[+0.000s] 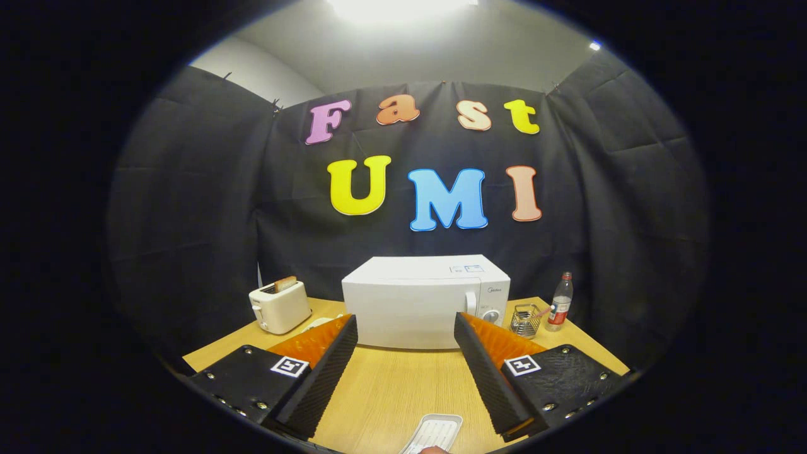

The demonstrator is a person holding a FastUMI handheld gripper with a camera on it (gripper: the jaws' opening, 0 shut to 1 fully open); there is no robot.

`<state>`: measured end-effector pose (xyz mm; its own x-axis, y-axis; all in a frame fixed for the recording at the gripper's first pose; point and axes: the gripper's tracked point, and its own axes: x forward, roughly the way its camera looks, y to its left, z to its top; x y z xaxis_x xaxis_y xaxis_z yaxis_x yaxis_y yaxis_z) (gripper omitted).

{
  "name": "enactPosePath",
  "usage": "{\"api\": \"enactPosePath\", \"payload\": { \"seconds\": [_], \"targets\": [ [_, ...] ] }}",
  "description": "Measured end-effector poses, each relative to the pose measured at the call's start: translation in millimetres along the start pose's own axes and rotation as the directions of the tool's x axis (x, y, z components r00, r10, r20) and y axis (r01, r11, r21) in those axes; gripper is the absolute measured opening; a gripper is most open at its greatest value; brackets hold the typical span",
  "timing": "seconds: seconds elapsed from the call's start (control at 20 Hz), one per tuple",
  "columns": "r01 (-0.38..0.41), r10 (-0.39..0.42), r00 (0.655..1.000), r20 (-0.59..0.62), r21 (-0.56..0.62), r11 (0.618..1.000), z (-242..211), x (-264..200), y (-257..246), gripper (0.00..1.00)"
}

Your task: Open the microwave, put the food inside, and close the microwave door.

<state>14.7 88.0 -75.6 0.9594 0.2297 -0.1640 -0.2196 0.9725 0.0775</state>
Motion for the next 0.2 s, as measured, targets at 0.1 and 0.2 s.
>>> {"api": "enactPosePath", "payload": {
  "seconds": [0.1, 0.2],
  "targets": [
    [0.006, -0.006, 1.000, 0.013, 0.011, 1.000, 2.3, -3.4, -1.1, 0.97],
    [0.010, -0.010, 1.000, 0.027, 0.011, 1.000, 6.7, -4.8, -0.5, 0.97]
  ]
}}
